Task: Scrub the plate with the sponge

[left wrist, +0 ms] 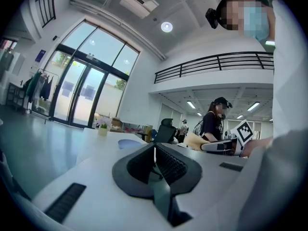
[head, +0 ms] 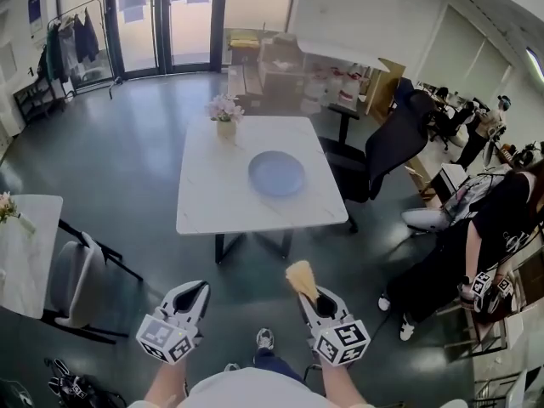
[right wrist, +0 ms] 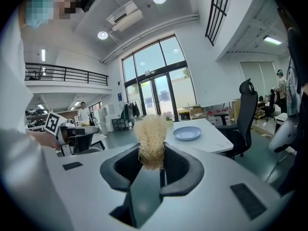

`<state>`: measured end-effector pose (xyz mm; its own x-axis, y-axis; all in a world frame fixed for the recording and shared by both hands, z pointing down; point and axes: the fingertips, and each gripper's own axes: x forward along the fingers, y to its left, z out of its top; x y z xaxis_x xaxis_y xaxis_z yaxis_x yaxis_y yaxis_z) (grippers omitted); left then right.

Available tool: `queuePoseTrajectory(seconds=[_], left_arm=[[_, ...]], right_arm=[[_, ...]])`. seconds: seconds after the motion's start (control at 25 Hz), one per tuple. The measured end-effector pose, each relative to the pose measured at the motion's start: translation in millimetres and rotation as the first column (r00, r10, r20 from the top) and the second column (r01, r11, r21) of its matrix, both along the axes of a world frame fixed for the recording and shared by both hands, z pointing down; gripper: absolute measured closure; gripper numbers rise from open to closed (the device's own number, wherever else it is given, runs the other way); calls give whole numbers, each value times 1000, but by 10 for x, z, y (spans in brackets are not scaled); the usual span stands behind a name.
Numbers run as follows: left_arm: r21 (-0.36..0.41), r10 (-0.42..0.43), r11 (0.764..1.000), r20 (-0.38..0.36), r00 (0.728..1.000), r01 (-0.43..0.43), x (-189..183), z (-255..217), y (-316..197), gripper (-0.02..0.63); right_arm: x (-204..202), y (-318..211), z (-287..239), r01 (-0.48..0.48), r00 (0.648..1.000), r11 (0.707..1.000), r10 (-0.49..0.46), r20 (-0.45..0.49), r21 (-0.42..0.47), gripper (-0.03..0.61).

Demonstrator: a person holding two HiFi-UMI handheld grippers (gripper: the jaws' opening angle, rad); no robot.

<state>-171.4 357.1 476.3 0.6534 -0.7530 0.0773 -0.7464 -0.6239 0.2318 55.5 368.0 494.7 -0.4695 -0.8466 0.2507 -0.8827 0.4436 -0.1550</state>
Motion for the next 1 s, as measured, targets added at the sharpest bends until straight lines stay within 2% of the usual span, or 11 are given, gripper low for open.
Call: queuePoseTrajectory(seconds=[0.56, 1.0], left_arm=[[9, -76, 997, 7, 997, 76, 640, 49, -962, 578], [-33, -105, 994, 8, 994, 106, 786, 174, -1492, 578]], right_arm=[[620, -1099, 88, 84, 996, 996, -84, 4, 9, 459], [767, -1651, 246, 111, 994, 993, -110, 23, -33, 459]])
